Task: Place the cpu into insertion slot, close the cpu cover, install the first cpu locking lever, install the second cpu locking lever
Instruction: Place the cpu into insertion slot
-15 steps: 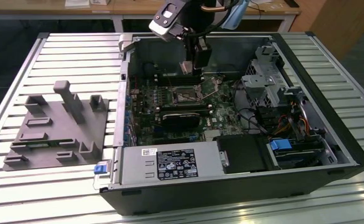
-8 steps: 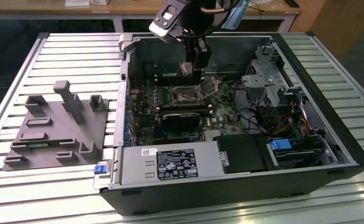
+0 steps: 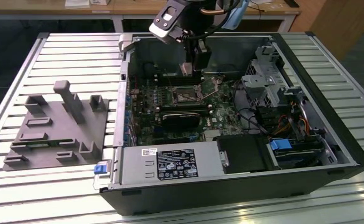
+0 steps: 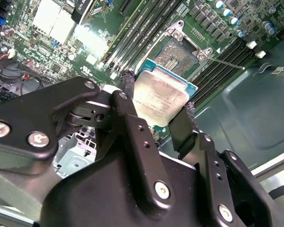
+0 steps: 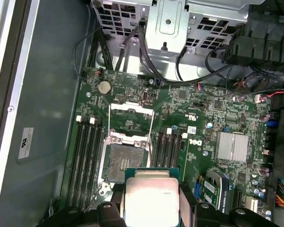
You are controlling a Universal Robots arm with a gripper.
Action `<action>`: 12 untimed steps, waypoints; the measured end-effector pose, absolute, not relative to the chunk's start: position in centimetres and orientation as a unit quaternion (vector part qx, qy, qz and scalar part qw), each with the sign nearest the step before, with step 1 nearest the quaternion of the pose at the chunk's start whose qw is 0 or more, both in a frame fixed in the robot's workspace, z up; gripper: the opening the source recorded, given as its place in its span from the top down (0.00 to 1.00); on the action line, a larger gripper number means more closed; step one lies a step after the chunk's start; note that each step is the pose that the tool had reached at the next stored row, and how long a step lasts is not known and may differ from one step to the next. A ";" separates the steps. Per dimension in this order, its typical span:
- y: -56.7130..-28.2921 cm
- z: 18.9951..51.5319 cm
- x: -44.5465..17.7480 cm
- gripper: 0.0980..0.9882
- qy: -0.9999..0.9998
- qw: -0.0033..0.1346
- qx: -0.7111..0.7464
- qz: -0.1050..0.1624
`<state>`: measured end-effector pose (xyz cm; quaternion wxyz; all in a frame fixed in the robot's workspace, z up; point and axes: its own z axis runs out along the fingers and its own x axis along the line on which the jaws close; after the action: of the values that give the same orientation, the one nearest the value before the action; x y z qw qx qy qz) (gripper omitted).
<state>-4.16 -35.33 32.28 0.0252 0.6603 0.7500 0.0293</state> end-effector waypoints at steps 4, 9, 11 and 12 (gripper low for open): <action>-35.3 32.1 -4.2 0.50 0.750 0.025 0.660 0.029; -35.3 32.0 -4.2 0.50 0.750 0.025 0.660 0.029; -35.3 31.9 -4.2 0.50 0.750 0.025 0.660 0.029; -35.3 31.9 -4.2 0.50 0.750 0.025 0.660 0.029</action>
<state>-4.16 -35.33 31.90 0.0253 0.6605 0.7499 0.0292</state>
